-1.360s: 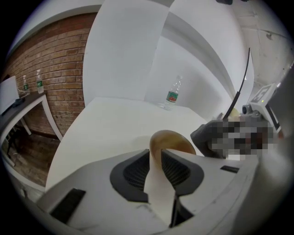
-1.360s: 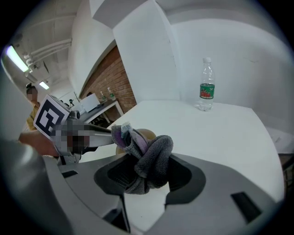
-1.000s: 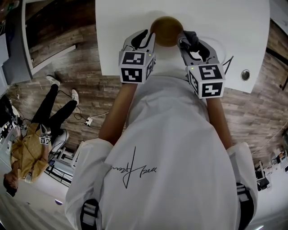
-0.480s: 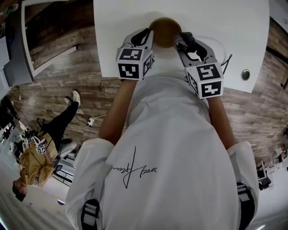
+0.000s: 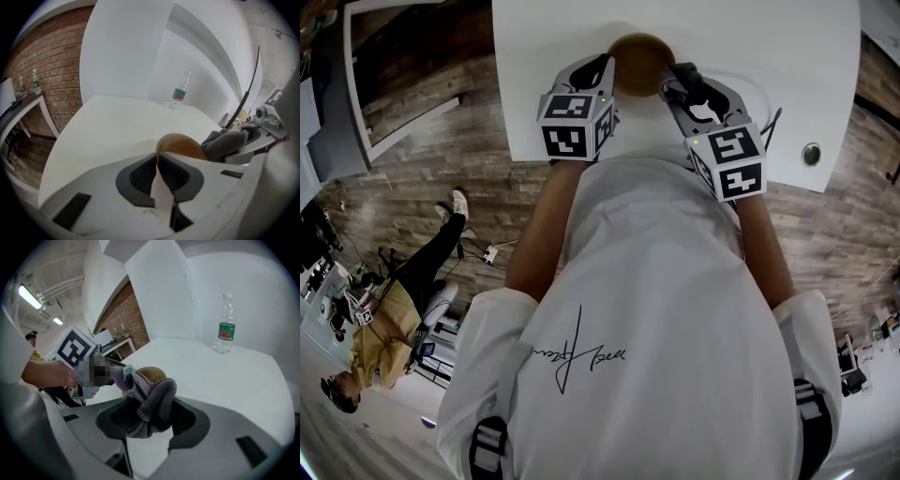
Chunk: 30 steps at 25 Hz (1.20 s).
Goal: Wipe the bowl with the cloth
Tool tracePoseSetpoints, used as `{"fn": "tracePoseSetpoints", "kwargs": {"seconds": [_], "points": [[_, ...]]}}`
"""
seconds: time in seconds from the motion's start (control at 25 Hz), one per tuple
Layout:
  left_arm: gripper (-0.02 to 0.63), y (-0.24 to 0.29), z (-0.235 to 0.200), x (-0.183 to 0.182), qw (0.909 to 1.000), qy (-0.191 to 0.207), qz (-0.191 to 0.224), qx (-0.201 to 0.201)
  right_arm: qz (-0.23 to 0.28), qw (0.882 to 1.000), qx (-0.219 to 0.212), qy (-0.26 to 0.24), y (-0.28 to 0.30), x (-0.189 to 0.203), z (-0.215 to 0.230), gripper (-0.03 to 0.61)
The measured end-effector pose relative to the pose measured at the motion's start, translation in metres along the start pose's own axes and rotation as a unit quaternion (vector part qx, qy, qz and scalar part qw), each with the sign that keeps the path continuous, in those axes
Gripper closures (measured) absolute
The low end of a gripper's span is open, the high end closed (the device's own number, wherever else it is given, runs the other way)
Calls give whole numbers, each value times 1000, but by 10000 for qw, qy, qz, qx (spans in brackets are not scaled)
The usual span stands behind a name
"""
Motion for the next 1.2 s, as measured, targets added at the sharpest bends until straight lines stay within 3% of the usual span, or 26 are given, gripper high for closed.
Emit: {"fn": "tracePoseSetpoints", "kwargs": {"seconds": [1.2], "points": [[595,2,-4,-3,9997,6,-100,241,-2,9992,121,-373,11,-23,21,400]]}}
Point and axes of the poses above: the fingertips, and each gripper's own axes: y forward along the fingers, z to its right, x out of its underside, the point moved 5 cm from there along -y, backward along the fingers, and after that the axes turned 1 degree about z, right-handed, at the moved point
